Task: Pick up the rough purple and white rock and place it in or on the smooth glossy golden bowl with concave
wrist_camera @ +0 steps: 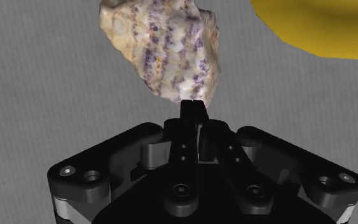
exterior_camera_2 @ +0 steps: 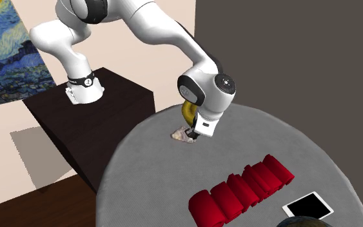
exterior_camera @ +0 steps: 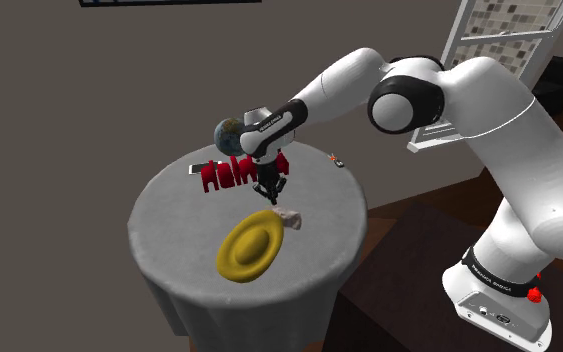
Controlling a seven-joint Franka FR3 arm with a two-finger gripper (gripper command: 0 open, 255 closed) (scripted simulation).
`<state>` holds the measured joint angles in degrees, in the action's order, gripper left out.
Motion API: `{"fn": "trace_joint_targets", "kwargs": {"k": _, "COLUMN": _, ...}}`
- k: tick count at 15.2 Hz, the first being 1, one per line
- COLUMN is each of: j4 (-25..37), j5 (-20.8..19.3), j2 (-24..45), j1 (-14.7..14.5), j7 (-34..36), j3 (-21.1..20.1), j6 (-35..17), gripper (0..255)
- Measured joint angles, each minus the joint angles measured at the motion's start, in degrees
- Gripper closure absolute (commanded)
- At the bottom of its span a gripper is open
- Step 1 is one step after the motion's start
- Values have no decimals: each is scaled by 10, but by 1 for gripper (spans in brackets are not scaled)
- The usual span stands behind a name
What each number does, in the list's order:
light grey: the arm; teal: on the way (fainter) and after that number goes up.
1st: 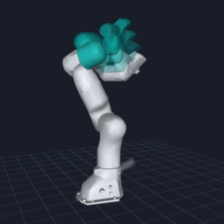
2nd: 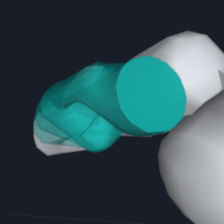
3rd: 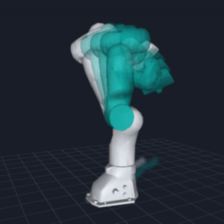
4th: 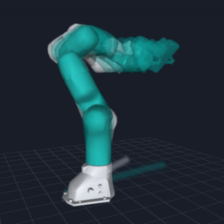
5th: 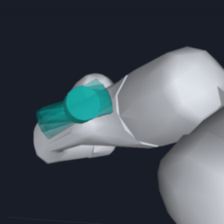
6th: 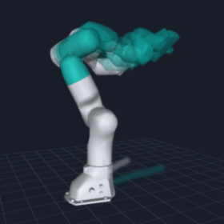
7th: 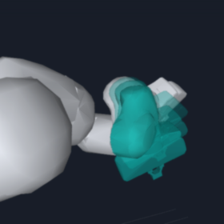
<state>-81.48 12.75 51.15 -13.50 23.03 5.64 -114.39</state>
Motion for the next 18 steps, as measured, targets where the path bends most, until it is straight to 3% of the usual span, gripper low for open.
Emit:
{"fn": "trace_joint_targets", "kwargs": {"k": 2, "j4": -33, "j5": 4, "j2": -18, "j1": 15, "j7": -30, "j3": -17, "j6": -22, "gripper": 0}}
{"fn": "trace_joint_targets", "kwargs": {"k": 4, "j4": -113, "j5": 9, "j2": -57, "j1": 75, "j7": -220, "j3": -73, "j6": -77, "gripper": 0}}
{"fn": "trace_joint_targets", "kwargs": {"k": 6, "j4": -137, "j5": 9, "j2": -62, "j1": 98, "j7": -312, "j3": -95, "j6": -101, "gripper": 0}}
{"fn": "trace_joint_targets", "kwargs": {"k": 12, "j4": -154, "j5": 12, "j2": -44, "j1": 102, "j7": -348, "j3": -106, "j6": -139, "gripper": 0}}
{"fn": "trace_joint_targets", "kwargs": {"k": 18, "j4": -152, "j5": 13, "j2": -40, "j1": 102, "j7": -348, "j3": -105, "j6": -143, "gripper": 0}}
